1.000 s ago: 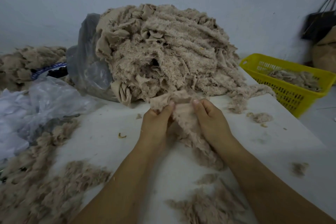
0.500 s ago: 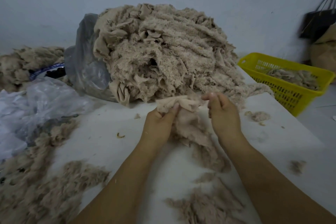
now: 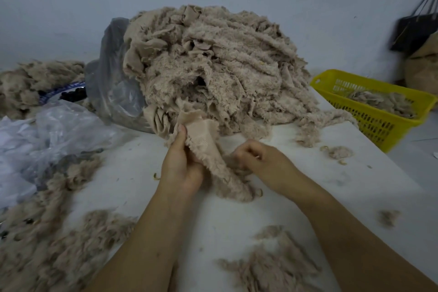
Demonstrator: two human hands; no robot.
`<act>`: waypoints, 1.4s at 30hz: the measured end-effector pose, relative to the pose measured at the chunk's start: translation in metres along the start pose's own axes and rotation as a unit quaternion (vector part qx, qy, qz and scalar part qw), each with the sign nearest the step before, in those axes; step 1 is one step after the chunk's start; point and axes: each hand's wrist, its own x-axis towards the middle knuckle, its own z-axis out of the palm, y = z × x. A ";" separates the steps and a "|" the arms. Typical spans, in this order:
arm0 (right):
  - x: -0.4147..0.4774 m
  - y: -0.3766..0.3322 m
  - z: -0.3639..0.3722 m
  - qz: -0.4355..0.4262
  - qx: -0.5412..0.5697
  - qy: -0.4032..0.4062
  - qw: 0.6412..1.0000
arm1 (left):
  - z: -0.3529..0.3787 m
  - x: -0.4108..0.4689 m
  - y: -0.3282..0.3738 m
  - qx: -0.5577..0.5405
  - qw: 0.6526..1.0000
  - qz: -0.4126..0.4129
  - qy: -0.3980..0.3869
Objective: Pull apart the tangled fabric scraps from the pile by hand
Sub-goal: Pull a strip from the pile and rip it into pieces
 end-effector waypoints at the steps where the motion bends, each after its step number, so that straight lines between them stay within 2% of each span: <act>1: 0.000 -0.002 -0.004 0.009 0.056 0.033 0.998 | -0.001 0.001 0.002 -0.007 1.000 0.004 0.003; 3: 0.000 0.000 -0.012 0.017 0.141 0.062 0.988 | -0.003 0.001 0.005 -0.018 1.000 0.008 0.002; 4: 0.001 0.001 -0.013 0.015 0.149 0.064 0.987 | -0.003 0.002 0.005 -0.022 1.000 0.004 -0.002; 7: 0.001 0.001 -0.003 0.007 0.126 0.039 0.991 | 0.000 0.000 -0.001 -0.027 0.999 -0.021 -0.025; 10: 0.003 -0.003 0.014 -0.006 0.101 0.000 0.995 | 0.001 -0.005 -0.006 -0.004 0.993 -0.076 -0.085; 13: 0.004 -0.006 0.015 -0.003 0.058 0.050 0.997 | 0.002 -0.006 -0.007 0.004 0.991 -0.093 -0.101; 15: 0.003 -0.006 0.008 0.027 0.131 0.074 0.988 | 0.001 -0.001 -0.006 -0.018 0.996 -0.061 -0.062; 18: 0.002 -0.008 -0.001 0.060 0.316 0.059 0.945 | -0.001 0.005 -0.005 -0.041 0.999 0.010 0.003; 20: 0.003 -0.008 -0.002 0.078 0.378 0.053 0.921 | -0.001 0.003 -0.008 0.071 0.996 0.049 0.031; 22: 0.004 -0.008 -0.001 0.071 0.389 0.059 0.917 | 0.003 -0.004 -0.014 0.244 0.965 0.088 0.041; 23: 0.004 -0.008 -0.001 0.064 0.380 0.068 0.920 | 0.004 -0.008 -0.017 0.303 0.948 0.092 0.019; 25: 0.004 -0.008 0.000 0.058 0.344 0.090 0.933 | 0.008 -0.018 -0.022 0.376 0.920 0.080 -0.078; 27: 0.004 -0.008 -0.001 0.060 0.309 0.112 0.943 | 0.007 -0.022 -0.027 0.461 0.868 0.098 -0.158; 28: 0.004 -0.007 -0.001 0.061 0.299 0.117 0.945 | 0.007 -0.022 -0.029 0.491 0.847 0.117 -0.167; 31: 0.006 -0.005 0.001 0.054 0.253 0.141 0.955 | 0.008 -0.019 -0.027 0.540 0.823 0.155 -0.083; 34: 0.009 -0.004 0.002 0.065 0.185 0.190 0.962 | 0.005 -0.015 -0.026 0.513 0.844 0.138 -0.076; 38: 0.012 0.002 -0.023 0.119 0.232 0.315 0.912 | 0.004 -0.007 -0.014 0.329 0.936 0.118 -0.049; 40: 0.009 0.006 -0.032 0.119 0.233 0.299 0.918 | 0.003 -0.005 -0.004 0.271 0.955 0.119 -0.015; 42: 0.003 0.004 -0.028 0.104 0.204 0.223 0.948 | 0.004 -0.009 -0.002 0.242 0.966 0.086 -0.015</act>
